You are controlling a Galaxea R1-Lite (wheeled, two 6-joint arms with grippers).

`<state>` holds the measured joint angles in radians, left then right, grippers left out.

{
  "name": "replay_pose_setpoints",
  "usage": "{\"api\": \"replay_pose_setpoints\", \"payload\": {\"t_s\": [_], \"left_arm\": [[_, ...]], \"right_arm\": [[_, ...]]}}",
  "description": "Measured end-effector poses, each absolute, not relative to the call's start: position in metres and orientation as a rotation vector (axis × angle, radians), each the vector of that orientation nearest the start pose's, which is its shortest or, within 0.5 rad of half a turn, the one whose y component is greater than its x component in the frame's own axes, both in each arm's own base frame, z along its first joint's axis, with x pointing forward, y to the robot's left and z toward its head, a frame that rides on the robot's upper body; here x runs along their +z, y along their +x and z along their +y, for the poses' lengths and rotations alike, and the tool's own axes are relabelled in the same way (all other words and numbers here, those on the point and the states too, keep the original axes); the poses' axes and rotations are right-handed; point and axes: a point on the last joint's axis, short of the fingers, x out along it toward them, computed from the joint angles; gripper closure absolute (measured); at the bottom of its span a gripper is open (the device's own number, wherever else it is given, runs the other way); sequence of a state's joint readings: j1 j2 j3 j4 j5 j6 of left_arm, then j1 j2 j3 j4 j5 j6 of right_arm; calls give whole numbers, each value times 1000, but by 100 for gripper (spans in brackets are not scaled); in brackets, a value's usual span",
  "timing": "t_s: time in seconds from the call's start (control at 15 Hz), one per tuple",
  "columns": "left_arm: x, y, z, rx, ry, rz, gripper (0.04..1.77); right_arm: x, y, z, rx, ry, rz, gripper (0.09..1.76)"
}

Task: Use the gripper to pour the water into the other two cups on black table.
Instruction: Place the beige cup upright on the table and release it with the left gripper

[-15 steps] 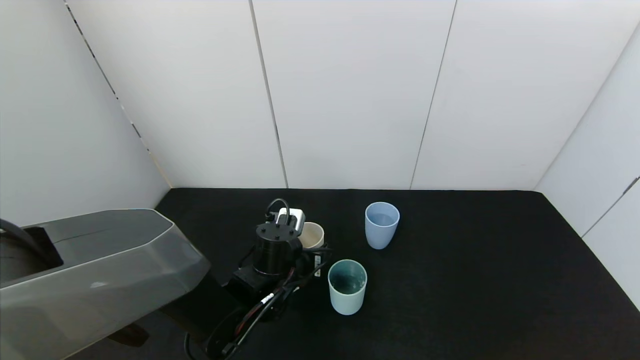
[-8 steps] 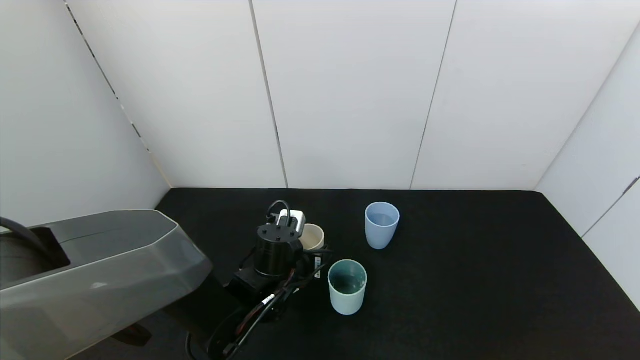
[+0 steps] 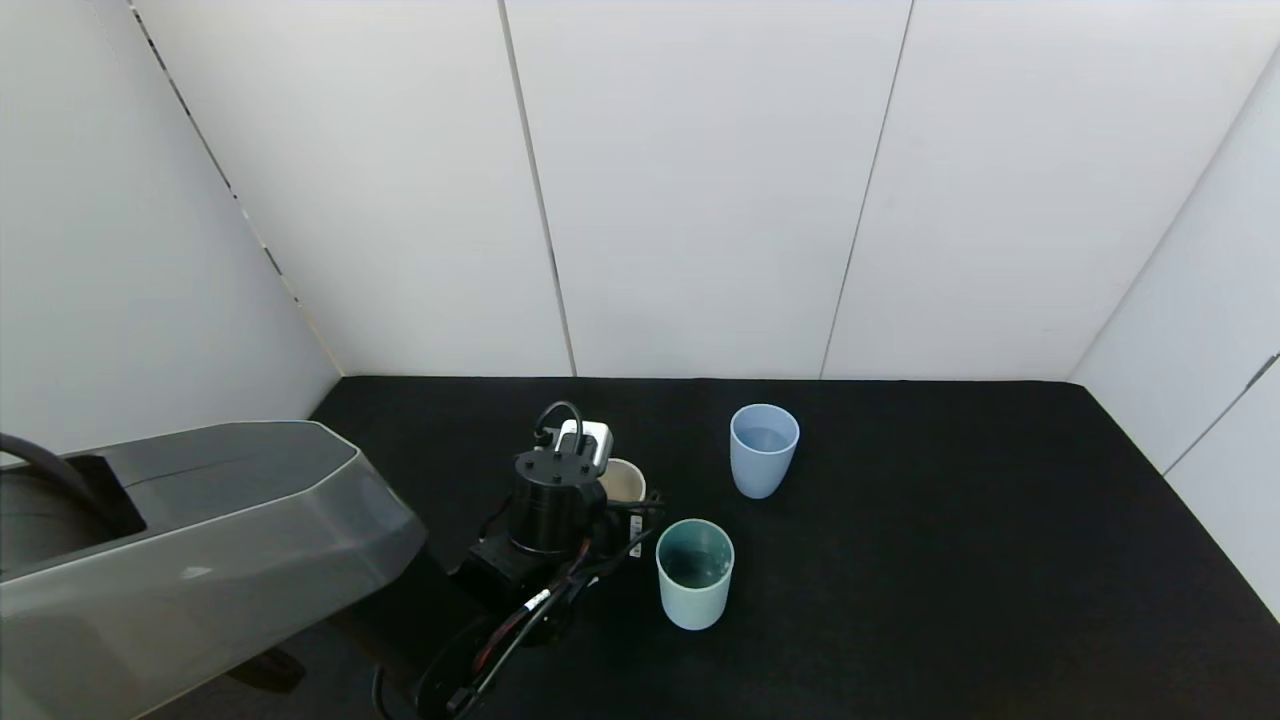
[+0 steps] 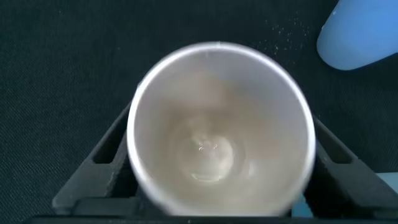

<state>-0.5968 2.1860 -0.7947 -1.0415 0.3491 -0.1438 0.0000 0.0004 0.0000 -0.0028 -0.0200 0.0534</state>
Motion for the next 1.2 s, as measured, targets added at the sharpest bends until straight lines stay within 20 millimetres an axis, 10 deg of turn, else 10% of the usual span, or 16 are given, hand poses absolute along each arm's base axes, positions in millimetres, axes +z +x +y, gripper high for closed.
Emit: {"api": "replay_pose_setpoints", "payload": {"t_s": [1.2], "left_arm": [[103,287,-189,-247,-14,223,12]], "right_arm": [[76,-23,0,-20,53,-3,14]]}}
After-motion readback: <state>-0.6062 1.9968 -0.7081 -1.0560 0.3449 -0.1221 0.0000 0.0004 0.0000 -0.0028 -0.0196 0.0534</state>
